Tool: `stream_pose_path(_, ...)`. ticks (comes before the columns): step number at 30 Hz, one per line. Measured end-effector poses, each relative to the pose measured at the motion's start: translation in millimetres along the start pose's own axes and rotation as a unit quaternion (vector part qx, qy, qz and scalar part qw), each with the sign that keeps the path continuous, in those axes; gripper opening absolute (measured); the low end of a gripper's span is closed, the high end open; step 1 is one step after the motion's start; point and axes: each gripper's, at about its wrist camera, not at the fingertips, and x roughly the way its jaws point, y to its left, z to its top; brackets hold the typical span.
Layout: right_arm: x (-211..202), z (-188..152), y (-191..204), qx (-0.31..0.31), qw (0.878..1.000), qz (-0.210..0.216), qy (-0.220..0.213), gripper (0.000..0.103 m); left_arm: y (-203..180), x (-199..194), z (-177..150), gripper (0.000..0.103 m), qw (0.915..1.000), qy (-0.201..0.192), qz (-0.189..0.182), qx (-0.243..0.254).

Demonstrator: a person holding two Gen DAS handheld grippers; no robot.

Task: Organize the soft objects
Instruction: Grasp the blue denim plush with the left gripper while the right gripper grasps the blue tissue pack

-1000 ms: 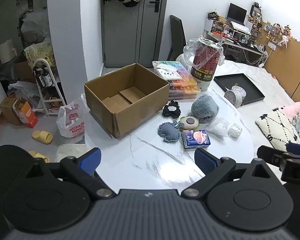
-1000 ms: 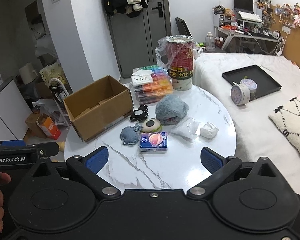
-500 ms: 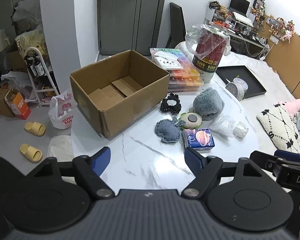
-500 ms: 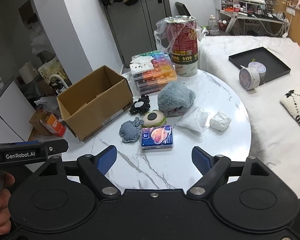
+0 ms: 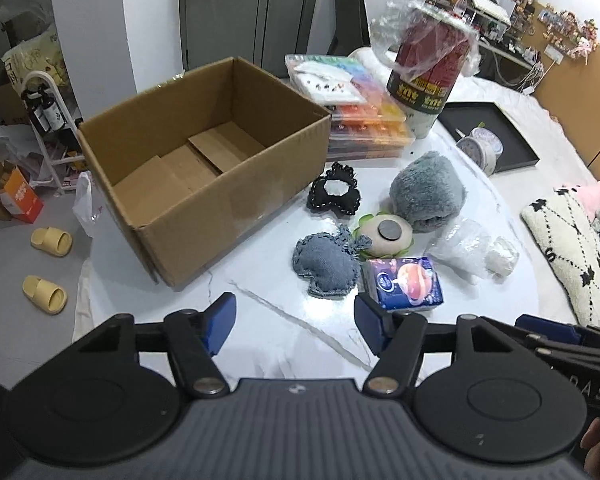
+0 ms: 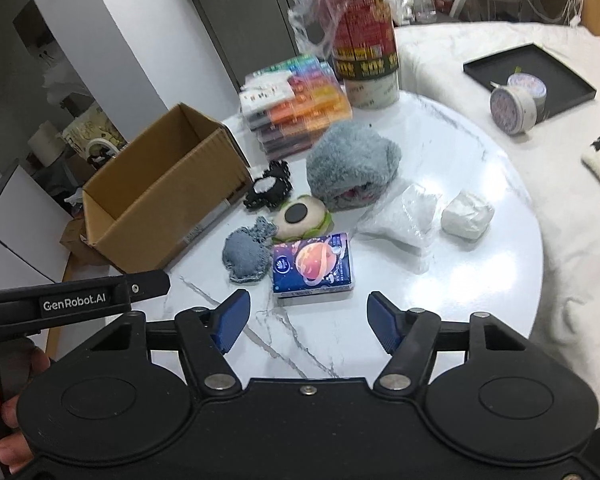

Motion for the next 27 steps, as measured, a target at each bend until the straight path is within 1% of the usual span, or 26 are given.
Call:
stream_pose_path(4,18,4,-2,0.001,1.0,0.0,0.009,0.063,0,18,8,0.058,0.9999,0.013,-0.004,-0.001)
stream_pose_path(5,22,6,-2,0.001,1.0,0.0,0.011,0.06,-1,23,10,0.058,0.9999,0.015,-0.006,0.001)
stream_pose_path(6,27,7,-3,0.002,1.0,0.001,0.014,0.06,-2,27,12,0.058,0.9998,0.017,-0.008,0.002)
stream_pose_path(10,45,13,-6,0.007,1.0,-0.003,0.021,0.061,-5,50,19,0.058,0.9994,0.034,-0.007,0.0)
stream_pose_path(13,59,15,-6,0.001,1.0,-0.005,0.027,0.065,-5,66,25,0.058,0.9986,0.052,-0.011,-0.008)
stream_pose_path(15,67,14,-5,-0.008,0.999,-0.01,0.03,0.072,-4,76,31,0.058,0.998,0.061,-0.012,-0.013)
stream_pose_path(16,71,13,-4,-0.014,0.999,-0.012,0.03,0.079,-4,80,33,0.058,0.9977,0.065,-0.012,-0.016)
stream_pose_path(17,73,12,-3,-0.019,0.999,-0.015,0.029,0.083,-5,84,36,0.058,0.9974,0.068,-0.014,-0.018)
stream_pose_path(19,77,10,-2,-0.025,0.999,-0.017,0.029,0.084,-6,91,40,0.058,0.997,0.073,-0.013,-0.019)
stream_pose_path(22,82,9,3,-0.036,0.999,-0.015,0.027,0.092,-8,98,46,0.058,0.9964,0.08,-0.012,-0.025)
stream_pose_path(23,83,8,5,-0.042,0.999,-0.018,0.024,0.094,-8,102,48,0.058,0.9961,0.084,-0.012,-0.027)
stream_pose_path(27,91,5,12,-0.057,0.998,-0.023,0.024,0.094,-12,115,54,0.058,0.9945,0.1,-0.008,-0.031)
